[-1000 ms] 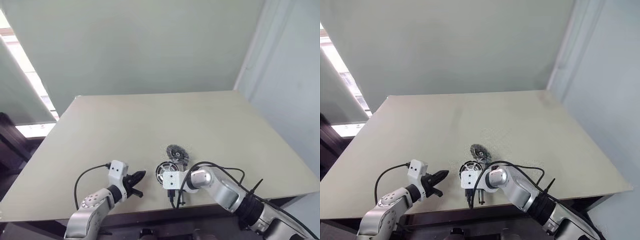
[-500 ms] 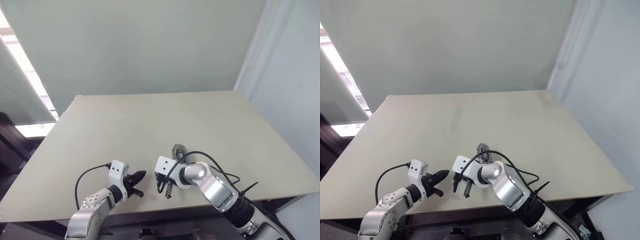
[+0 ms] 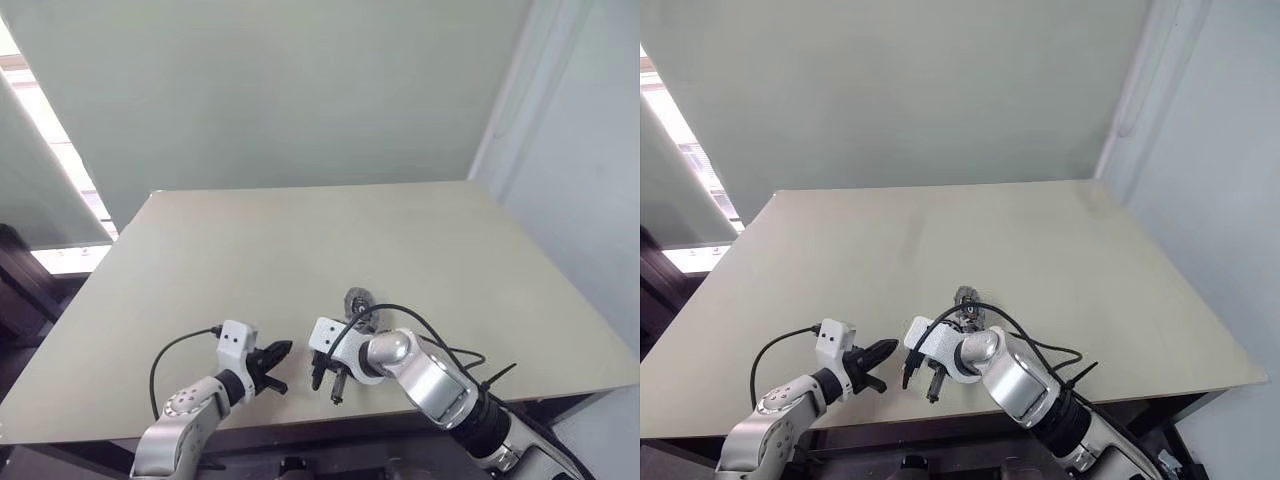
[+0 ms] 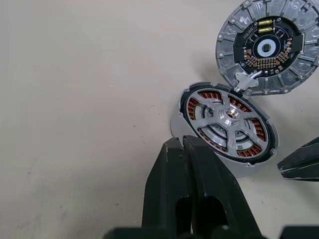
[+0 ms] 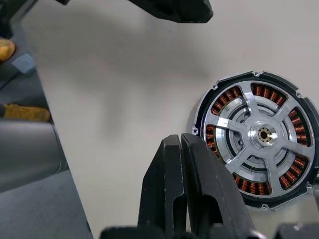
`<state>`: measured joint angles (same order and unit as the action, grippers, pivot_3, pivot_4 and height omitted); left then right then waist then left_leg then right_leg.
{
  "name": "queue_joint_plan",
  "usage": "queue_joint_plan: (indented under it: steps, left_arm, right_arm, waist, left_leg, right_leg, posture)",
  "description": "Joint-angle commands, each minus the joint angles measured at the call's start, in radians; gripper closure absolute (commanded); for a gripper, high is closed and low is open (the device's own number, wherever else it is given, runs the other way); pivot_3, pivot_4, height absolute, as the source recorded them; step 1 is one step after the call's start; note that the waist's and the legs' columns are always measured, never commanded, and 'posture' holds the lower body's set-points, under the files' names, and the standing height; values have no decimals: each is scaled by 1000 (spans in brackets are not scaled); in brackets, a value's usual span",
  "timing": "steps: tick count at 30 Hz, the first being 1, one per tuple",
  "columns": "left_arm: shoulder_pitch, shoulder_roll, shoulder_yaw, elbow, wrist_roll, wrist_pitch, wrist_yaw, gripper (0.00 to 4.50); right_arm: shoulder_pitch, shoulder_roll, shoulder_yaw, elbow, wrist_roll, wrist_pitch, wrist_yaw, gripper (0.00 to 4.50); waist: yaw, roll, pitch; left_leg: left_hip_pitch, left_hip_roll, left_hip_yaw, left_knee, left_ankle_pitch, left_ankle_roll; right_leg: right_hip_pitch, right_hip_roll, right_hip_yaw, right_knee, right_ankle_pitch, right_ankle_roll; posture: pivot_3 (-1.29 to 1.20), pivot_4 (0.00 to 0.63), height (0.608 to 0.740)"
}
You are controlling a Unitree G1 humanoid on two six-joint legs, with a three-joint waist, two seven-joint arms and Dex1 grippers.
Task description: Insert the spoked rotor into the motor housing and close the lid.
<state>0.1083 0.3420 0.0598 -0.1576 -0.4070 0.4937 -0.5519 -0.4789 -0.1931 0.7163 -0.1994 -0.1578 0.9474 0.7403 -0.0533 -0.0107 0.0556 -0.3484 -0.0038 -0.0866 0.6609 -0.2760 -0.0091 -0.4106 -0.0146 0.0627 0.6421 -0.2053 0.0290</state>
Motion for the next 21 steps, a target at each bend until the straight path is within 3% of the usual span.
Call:
queue_joint_plan:
  steps: [1, 7, 9, 11, 21]
  left_arm:
    - [-14, 4, 11, -13, 0, -20, -2, 4500]
    - [-13, 6, 15, -14, -1, -21, -2, 4500]
    - [-11, 6, 16, -15, -2, -21, -1, 4500]
    - [-8, 6, 17, -17, -3, -21, -1, 4500]
    - [16, 19, 31, -31, -38, -8, -39, 4500]
  right_arm:
    - [-35, -5, -47, -29, 80, -60, 64, 4417]
    - [-22, -59, -91, -65, 128, -67, 64, 4417]
    - [-21, -86, -96, -79, 131, -76, 62, 4035]
    - [-9, -101, -131, -102, 156, -60, 59, 3505]
    - [-25, -37, -545, -164, 317, 53, -90, 40]
  waist:
    - [0, 0, 0]
    - [1, 0, 0]
    - [1, 0, 0]
    - [1, 0, 0]
    - [1, 0, 0]
  left_leg:
    - [0, 0, 0, 0, 0, 0]
    - [0, 0, -1, 0, 0, 0]
    - [-1, 0, -1, 0, 0, 0]
    - [-1, 0, -1, 0, 0, 0]
    - [-2, 0, -1, 0, 0, 0]
  right_leg:
    - [0, 0, 0, 0, 0, 0]
    - [0, 0, -1, 0, 0, 0]
    - [0, 0, -1, -1, 0, 0]
    - [0, 0, -1, -1, 0, 0]
    - [-1, 0, -1, -1, 0, 0]
  posture:
    - [0, 0, 740]
    - [0, 0, 740]
    - [0, 0, 740]
    - [0, 0, 740]
    - [0, 0, 740]
